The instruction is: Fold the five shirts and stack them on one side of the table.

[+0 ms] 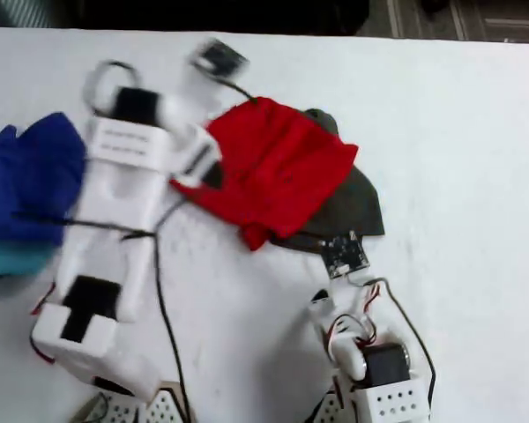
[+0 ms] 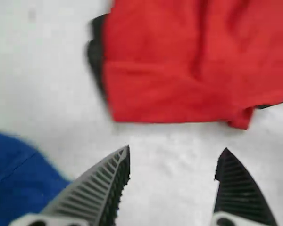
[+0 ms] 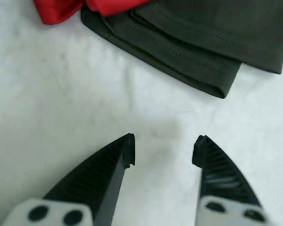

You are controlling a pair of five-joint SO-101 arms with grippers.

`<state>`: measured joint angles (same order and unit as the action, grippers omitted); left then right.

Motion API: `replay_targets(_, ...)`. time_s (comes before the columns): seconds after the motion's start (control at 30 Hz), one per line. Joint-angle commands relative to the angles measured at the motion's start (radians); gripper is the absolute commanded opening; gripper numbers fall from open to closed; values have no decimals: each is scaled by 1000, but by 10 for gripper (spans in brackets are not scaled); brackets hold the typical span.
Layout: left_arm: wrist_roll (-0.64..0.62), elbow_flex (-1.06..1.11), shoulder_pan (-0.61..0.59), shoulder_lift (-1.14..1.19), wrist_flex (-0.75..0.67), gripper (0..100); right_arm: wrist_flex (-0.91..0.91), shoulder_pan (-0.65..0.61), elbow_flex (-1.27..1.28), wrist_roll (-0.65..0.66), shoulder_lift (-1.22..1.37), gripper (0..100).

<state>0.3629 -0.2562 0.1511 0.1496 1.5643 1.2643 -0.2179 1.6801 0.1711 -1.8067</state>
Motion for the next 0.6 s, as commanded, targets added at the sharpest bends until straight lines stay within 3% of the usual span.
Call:
replay_targets(0.0,-9,60,82,59,-74,297,-18,1,11,-9,2,225)
replay_targets(0.33,-58,-190,134,389,6,297,-18,1,11,-9,2,225)
replay_targets(0.57,-57,-227,199,547,21,263,-18,1,11,-9,2,225)
